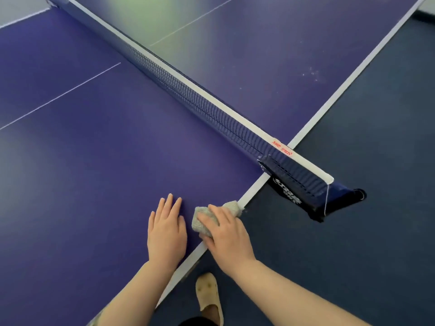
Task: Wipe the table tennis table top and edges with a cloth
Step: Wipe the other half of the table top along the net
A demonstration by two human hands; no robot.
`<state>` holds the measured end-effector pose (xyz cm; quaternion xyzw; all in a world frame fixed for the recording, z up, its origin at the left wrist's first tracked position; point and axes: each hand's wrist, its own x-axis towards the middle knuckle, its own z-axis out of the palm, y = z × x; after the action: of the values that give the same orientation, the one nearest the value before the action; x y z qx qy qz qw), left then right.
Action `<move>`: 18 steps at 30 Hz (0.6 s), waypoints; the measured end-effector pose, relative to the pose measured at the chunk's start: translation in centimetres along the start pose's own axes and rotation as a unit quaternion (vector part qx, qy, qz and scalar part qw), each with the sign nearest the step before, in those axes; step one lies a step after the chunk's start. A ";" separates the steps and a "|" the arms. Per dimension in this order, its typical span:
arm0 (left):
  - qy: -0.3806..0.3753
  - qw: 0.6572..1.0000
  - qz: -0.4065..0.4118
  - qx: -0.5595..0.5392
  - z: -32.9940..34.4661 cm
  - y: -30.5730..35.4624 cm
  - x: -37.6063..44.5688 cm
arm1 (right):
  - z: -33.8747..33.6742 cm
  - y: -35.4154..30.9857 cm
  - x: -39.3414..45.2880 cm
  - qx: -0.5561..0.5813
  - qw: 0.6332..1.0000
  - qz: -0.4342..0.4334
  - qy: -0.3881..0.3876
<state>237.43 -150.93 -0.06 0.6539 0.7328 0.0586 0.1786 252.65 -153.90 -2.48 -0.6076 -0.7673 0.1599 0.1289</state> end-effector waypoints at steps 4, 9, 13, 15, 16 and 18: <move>-0.023 0.998 0.056 0.019 0.5 -2.2 2.0 | 2.4 -1.8 1.6 -0.069 0.996 0.050 0.029; -0.029 0.994 0.109 0.008 1.4 -1.7 3.6 | 2.9 -0.7 2.6 -0.102 0.981 0.143 0.081; -0.035 0.991 0.131 0.012 2.2 -0.5 4.0 | 2.8 0.6 2.6 -0.121 0.958 0.236 0.114; -0.038 0.990 0.138 0.018 2.4 -0.1 4.3 | 2.7 1.1 2.5 -0.130 0.947 0.266 0.125; -0.041 0.989 0.141 0.021 2.5 0.0 4.4 | 2.7 1.4 2.4 -0.133 0.942 0.278 0.131; -0.050 0.987 0.151 0.023 2.6 0.3 4.4 | 2.7 1.6 2.1 -0.137 0.932 0.302 0.145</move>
<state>238.23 -146.92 -3.18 0.7634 0.6167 0.0354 0.1885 252.54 -151.75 -5.63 -0.8389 -0.5351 -0.0054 0.0995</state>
